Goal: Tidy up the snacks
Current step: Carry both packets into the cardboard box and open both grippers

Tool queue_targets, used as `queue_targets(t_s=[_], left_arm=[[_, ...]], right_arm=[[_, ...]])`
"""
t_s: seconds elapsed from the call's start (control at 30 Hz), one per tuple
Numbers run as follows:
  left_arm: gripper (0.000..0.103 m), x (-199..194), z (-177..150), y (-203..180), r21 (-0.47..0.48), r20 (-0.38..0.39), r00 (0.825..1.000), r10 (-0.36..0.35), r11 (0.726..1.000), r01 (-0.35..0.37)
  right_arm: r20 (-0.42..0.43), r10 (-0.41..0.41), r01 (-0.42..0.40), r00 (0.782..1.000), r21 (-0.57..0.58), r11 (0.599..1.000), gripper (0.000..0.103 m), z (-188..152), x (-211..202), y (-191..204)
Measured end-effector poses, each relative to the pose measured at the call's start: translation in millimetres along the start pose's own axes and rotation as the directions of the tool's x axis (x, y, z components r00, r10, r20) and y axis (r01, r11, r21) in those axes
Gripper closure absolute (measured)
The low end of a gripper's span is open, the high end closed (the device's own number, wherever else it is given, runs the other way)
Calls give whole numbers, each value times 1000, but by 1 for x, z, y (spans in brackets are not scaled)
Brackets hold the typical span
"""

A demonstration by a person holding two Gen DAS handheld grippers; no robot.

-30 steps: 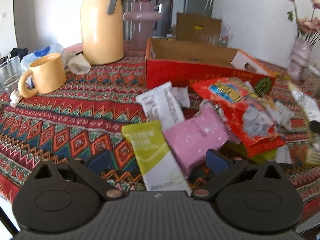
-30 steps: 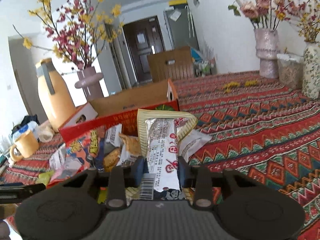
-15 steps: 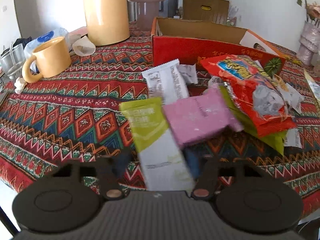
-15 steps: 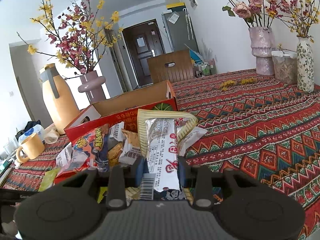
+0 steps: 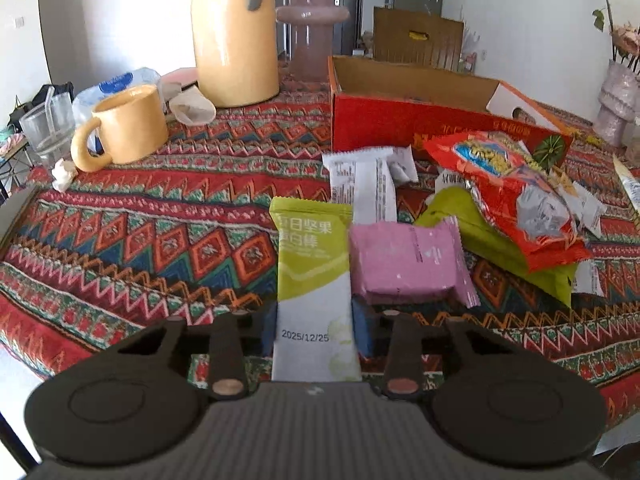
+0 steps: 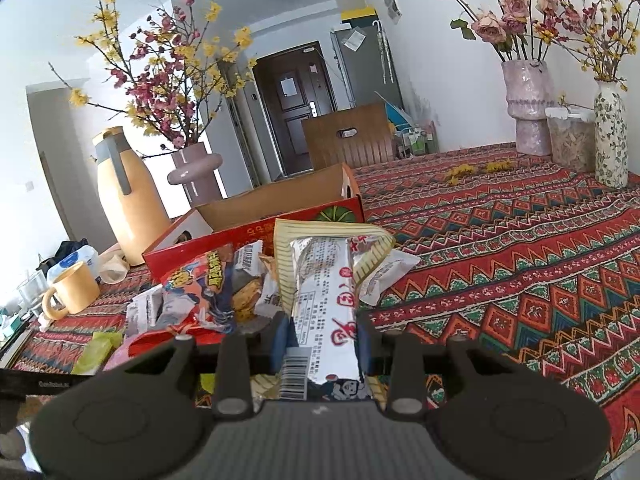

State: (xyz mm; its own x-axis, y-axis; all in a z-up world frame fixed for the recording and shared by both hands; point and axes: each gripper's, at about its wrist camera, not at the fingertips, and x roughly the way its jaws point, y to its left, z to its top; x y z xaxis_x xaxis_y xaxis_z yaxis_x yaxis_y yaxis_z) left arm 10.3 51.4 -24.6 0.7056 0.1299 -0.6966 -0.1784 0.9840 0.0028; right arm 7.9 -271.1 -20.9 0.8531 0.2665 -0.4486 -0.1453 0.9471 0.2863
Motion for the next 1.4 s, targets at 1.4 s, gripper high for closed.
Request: queue_targets(t_s=[1.4], left_arm=[[65, 91, 211, -63, -79, 209, 978, -18, 996, 35]], right_arm=[[27, 28, -26, 999, -71, 997, 69, 167, 197, 41]])
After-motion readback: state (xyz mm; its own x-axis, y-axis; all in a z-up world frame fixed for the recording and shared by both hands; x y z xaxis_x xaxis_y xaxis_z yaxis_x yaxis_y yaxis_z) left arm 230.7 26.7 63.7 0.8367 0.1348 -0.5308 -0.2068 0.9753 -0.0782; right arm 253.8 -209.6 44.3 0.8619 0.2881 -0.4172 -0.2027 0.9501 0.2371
